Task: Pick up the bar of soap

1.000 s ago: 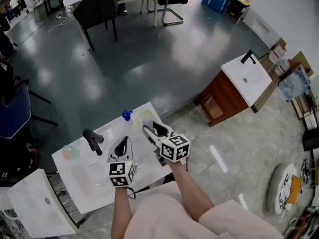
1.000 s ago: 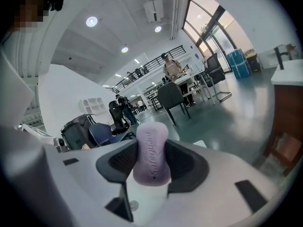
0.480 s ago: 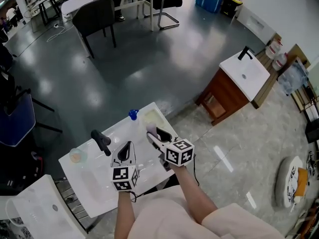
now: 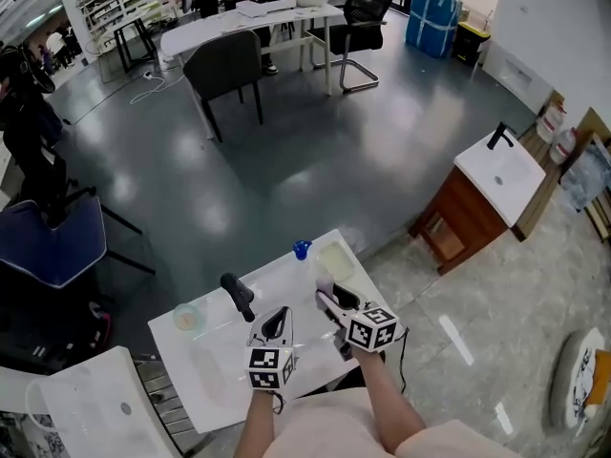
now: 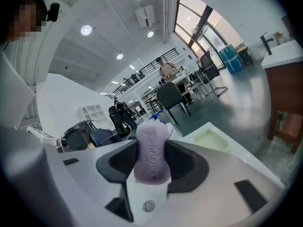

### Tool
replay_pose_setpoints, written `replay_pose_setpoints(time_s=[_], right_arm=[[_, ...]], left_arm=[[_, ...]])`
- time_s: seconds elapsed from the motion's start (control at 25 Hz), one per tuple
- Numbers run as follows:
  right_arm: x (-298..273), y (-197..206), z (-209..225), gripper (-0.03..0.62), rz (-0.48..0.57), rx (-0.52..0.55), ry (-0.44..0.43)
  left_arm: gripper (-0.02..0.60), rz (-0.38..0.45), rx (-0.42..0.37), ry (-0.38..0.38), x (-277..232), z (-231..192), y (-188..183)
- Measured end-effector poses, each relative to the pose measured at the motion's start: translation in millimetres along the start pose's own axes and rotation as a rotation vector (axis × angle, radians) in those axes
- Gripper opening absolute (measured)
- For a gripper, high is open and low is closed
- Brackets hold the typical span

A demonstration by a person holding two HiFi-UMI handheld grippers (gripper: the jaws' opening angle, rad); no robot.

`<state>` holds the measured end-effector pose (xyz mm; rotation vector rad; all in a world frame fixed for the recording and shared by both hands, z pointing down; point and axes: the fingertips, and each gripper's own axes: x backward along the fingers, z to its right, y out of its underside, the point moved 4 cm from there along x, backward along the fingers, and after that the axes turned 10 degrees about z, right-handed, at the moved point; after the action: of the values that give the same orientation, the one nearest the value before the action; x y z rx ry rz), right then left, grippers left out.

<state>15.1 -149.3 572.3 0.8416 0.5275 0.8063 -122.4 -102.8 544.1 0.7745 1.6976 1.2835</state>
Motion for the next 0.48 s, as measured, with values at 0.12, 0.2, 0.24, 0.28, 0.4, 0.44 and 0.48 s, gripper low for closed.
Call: replay_pose_setpoints(time_s=[0.12, 0.2, 0.24, 0.28, 0.4, 0.44, 0.48], right_arm=[[-4.3, 0.0, -0.4, 0.185, 0.008, -0.005, -0.014], [-4.0, -0.7, 0.3, 0.184, 0.012, -0.013, -0.016], [-3.9, -2.5, 1.1, 0.184, 0.014, -0.014, -0.018], [-3.8, -4.6, 2.2, 0.184, 0.016, -0.013, -0.019], [-3.7, -8.6, 5.7, 0.184, 0.022, -0.015, -0.021], [-2.7, -9.0, 6.8, 0.184, 0.024, -0.017, -0.021], [-1.0, -8.9, 7.7, 0.184, 0.025, -0.019, -0.020]], left_arm=[[0.006, 0.011, -0.020, 0.006, -4.5, -4.4, -4.2], [0.006, 0.013, -0.024, 0.007, -5.5, -4.9, -3.7], [0.006, 0.015, -0.025, 0.006, -6.2, -4.5, -4.1], [0.006, 0.018, -0.025, 0.006, -6.8, -3.6, -4.8], [0.006, 0.026, -0.031, 0.003, -7.3, -2.4, -6.5], [0.006, 0.028, -0.031, 0.000, -6.9, -1.9, -6.0], [0.006, 0.027, -0.030, -0.002, -6.1, -1.3, -4.9]])
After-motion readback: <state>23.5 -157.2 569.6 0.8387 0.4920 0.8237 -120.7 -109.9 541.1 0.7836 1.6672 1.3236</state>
